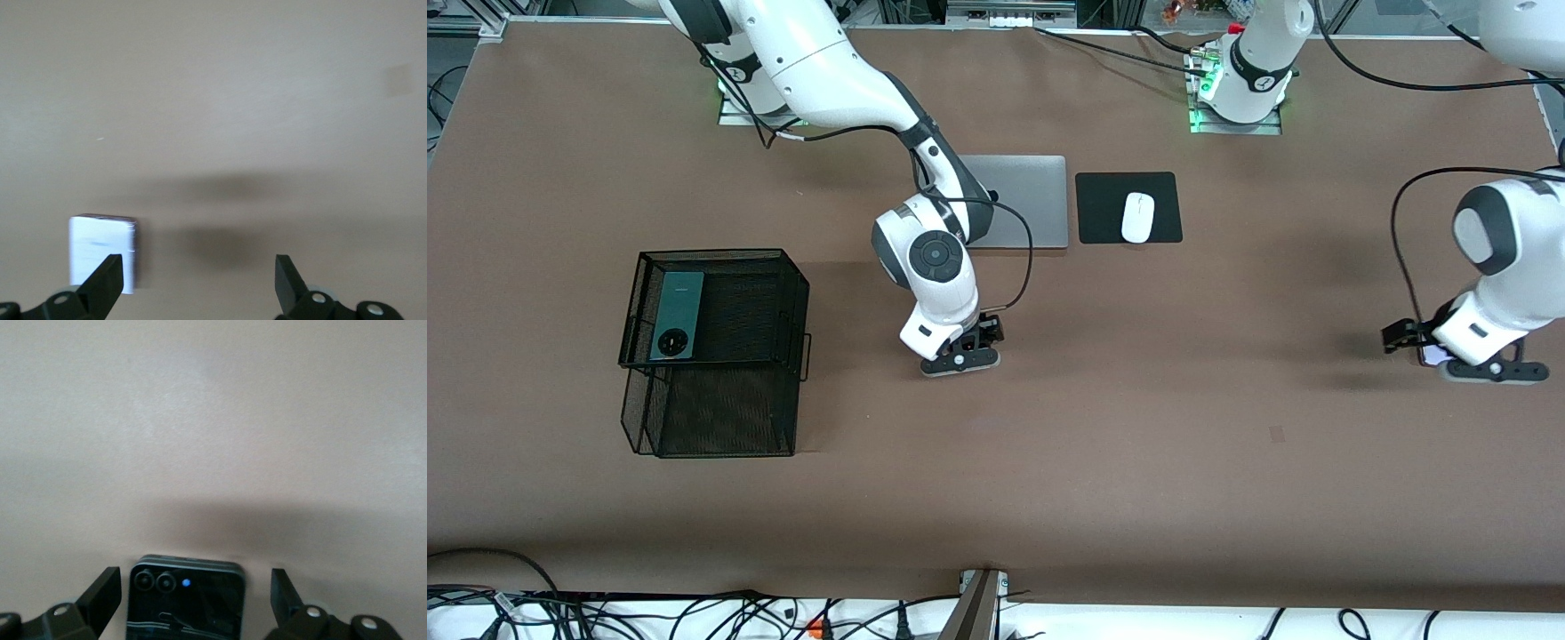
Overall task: Place phones with both arms
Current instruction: 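Grasp the flip phone while the left gripper grasps the white phone, then drop the flip in the basket while the left gripper lifts the white phone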
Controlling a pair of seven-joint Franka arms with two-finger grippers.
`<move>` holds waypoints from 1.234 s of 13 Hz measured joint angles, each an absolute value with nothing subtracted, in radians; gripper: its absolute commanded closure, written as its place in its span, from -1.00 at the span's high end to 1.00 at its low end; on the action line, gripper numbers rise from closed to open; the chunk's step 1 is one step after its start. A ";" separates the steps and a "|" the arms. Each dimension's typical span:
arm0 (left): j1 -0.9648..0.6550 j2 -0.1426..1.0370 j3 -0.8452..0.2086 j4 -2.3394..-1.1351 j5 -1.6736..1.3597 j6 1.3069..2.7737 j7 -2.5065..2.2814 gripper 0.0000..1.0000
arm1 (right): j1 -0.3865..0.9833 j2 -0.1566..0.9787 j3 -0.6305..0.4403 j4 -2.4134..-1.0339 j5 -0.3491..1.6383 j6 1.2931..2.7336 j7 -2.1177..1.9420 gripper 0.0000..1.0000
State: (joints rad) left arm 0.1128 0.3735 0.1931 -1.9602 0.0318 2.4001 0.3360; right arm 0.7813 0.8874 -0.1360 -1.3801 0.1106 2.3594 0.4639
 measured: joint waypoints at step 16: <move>0.525 0.585 0.017 -1.919 -0.240 2.631 0.913 1.00 | 0.790 0.896 -0.114 -1.413 0.123 2.348 0.437 0.13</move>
State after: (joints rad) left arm 0.5254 0.5848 0.0167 -1.9191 -0.2402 2.6313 0.9130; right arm 0.7895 0.8965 -0.1143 -1.4130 0.1232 2.3482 0.4368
